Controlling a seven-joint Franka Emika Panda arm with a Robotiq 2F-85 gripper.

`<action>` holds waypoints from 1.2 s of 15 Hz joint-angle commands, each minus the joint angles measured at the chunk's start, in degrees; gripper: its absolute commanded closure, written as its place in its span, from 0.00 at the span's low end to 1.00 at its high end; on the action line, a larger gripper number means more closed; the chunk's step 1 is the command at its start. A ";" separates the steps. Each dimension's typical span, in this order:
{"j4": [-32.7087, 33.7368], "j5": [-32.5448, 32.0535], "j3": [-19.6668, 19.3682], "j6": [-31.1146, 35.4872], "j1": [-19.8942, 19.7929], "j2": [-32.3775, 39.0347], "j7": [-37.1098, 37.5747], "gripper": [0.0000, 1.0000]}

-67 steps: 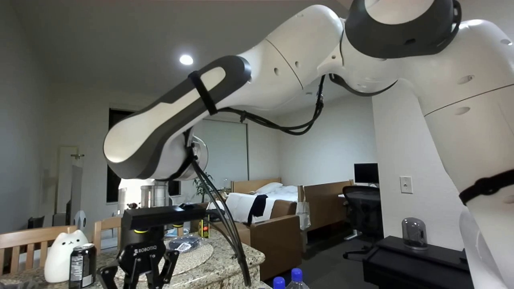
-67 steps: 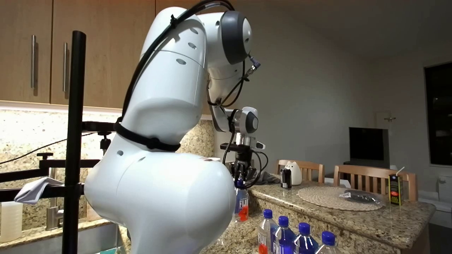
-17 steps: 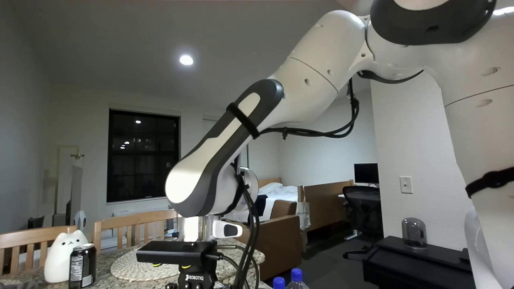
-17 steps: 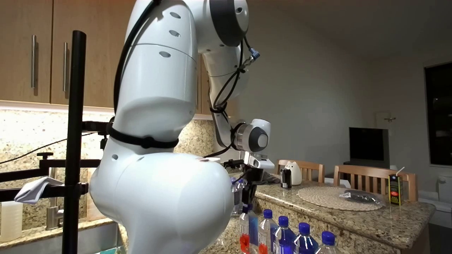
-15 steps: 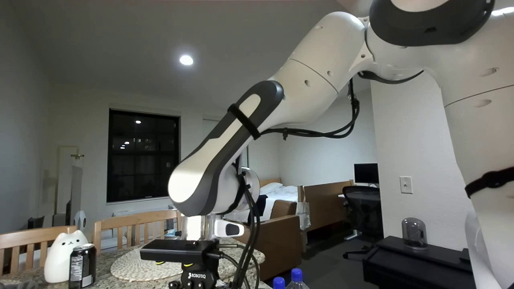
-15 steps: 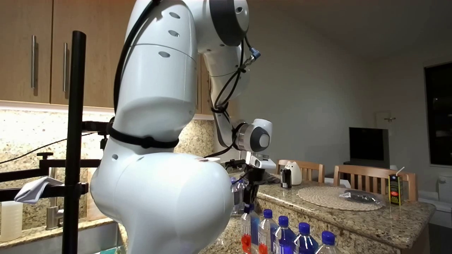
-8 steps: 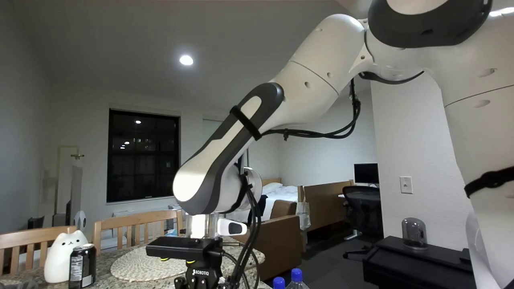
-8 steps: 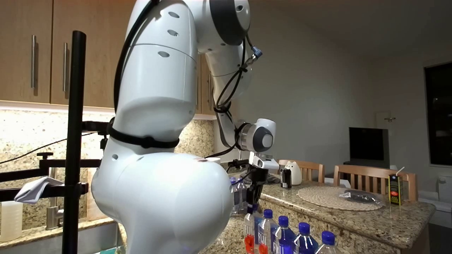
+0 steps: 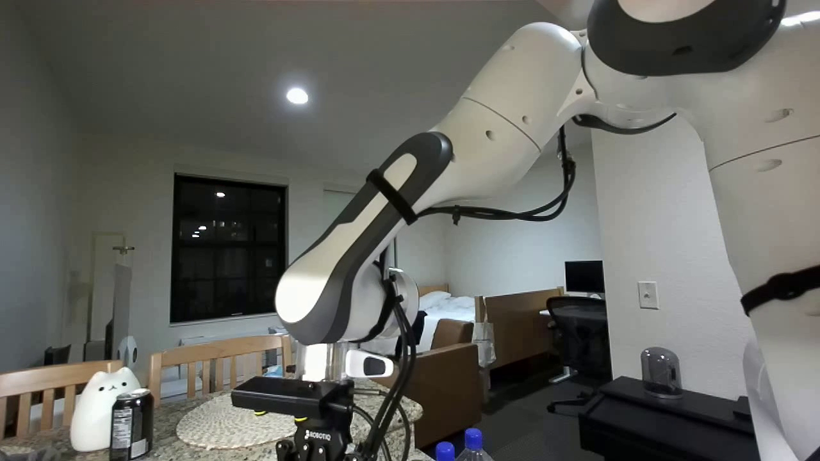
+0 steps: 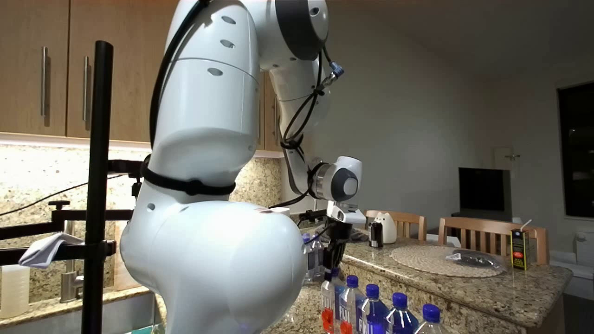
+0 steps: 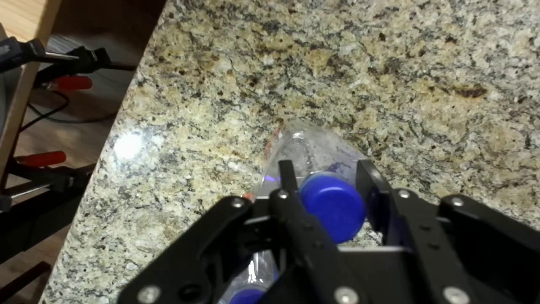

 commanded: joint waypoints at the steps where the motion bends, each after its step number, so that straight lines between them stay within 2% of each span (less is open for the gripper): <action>1: -3.02 1.37 0.88 2.66 -0.44 -1.68 1.55 0.27; 4: -3.61 1.33 1.00 2.98 -0.40 -1.69 1.54 0.08; 6: -3.63 1.08 1.05 2.88 -0.38 -1.70 1.54 0.01; 14: -2.76 -0.15 1.07 1.41 -0.50 -3.07 0.89 0.00; 18: -2.25 -5.50 0.70 -0.18 -0.94 -6.18 2.45 0.00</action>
